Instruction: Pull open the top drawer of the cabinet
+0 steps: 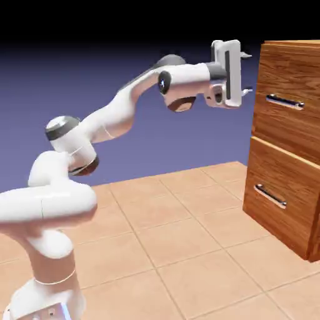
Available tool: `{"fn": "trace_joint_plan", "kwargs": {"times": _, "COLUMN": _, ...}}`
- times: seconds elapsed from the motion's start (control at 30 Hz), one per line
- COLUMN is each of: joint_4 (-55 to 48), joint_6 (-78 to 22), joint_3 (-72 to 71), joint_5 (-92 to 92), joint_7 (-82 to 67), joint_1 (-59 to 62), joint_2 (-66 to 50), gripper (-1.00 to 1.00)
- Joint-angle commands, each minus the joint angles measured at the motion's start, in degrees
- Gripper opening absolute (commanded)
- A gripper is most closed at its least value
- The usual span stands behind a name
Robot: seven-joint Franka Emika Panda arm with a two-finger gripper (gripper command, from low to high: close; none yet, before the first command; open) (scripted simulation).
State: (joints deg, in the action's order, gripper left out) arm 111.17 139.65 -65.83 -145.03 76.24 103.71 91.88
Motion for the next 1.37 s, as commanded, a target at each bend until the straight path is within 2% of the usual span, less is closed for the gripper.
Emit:
{"fn": "trace_joint_plan", "kwargs": {"times": 0.0, "joint_4": -0.9, "joint_6": -0.6, "joint_3": -1.1, "joint_5": -2.5, "joint_7": 0.6, "joint_1": 1.8, "joint_2": 1.0, "gripper": 0.0}}
{"fn": "trace_joint_plan", "kwargs": {"times": 0.1, "joint_4": -2.5, "joint_6": -1.7, "joint_3": -3.3, "joint_5": -7.2, "joint_7": 1.7, "joint_1": 5.2, "joint_2": 2.9, "gripper": 0.0}}
{"fn": "trace_joint_plan", "kwargs": {"times": 0.3, "joint_4": -14.5, "joint_6": 2.4, "joint_3": -3.7, "joint_5": -7.4, "joint_7": 3.8, "joint_1": 13.1, "joint_2": 1.7, "gripper": 0.0}}
{"fn": "trace_joint_plan", "kwargs": {"times": 0.33, "joint_4": -14.5, "joint_6": 2.4, "joint_3": -3.7, "joint_5": -7.4, "joint_7": 3.8, "joint_1": 13.1, "joint_2": 1.7, "gripper": -1.0}}
{"fn": "trace_joint_plan", "kwargs": {"times": 0.77, "joint_4": 10.4, "joint_6": -5.6, "joint_3": -2.3, "joint_5": -5.8, "joint_7": 0.0, "joint_1": -3.8, "joint_2": 4.4, "gripper": -1.0}}
{"fn": "trace_joint_plan", "kwargs": {"times": 1.2, "joint_4": 37.3, "joint_6": -10.8, "joint_3": 2.4, "joint_5": 2.4, "joint_7": -1.1, "joint_1": -26.2, "joint_2": 9.0, "gripper": -1.0}}
{"fn": "trace_joint_plan", "kwargs": {"times": 1.23, "joint_4": 37.3, "joint_6": -10.8, "joint_3": 2.4, "joint_5": 2.4, "joint_7": -1.1, "joint_1": -26.2, "joint_2": 9.0, "gripper": 1.0}}
{"fn": "trace_joint_plan", "kwargs": {"times": 1.33, "joint_4": 40.6, "joint_6": -10.0, "joint_3": 3.5, "joint_5": 4.7, "joint_7": -1.6, "joint_1": -30.4, "joint_2": 9.1, "gripper": 1.0}}
